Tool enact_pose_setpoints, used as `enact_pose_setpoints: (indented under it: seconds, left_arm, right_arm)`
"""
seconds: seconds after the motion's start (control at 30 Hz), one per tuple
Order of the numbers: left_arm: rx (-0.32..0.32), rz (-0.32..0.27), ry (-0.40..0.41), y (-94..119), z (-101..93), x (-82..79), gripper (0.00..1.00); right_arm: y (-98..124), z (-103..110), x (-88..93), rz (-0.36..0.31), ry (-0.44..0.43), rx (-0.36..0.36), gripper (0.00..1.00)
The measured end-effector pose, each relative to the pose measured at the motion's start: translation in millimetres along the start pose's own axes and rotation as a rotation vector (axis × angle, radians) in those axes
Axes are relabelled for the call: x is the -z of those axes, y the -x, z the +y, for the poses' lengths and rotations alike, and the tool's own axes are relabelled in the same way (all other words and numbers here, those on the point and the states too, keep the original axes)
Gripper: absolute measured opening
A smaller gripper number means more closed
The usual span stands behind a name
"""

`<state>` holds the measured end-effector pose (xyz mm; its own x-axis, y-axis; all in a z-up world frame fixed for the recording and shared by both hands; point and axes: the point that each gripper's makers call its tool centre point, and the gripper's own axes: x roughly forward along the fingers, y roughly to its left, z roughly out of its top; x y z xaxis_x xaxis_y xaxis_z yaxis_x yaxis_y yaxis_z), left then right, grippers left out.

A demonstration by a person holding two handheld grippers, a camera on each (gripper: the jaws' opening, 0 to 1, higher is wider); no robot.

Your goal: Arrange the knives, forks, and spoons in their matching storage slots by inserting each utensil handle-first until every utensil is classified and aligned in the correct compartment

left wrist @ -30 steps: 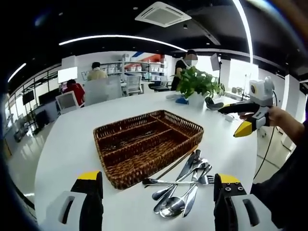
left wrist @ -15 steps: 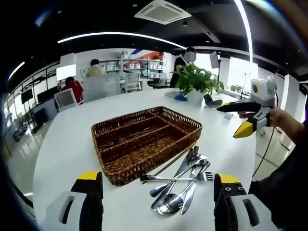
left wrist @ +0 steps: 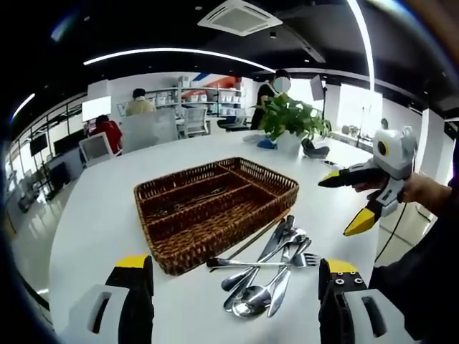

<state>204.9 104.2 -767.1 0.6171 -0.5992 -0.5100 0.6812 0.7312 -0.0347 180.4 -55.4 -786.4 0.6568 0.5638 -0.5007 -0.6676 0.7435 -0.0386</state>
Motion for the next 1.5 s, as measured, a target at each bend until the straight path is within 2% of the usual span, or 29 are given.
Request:
enact_pose_setpoints:
  seconds: [1.1,1.5]
  left_arm:
    - [0.027,0.025,-0.007,-1.0,-6.9,14.0,0.96]
    - [0.029,0.022,-0.009,0.8,-6.4,17.6,0.95]
  right_arm:
    - [-29.7,46.8,41.3,0.07,0.074,-0.086,0.43]
    - [-44.0,49.0,50.7,0.074,0.086,-0.083,0.33]
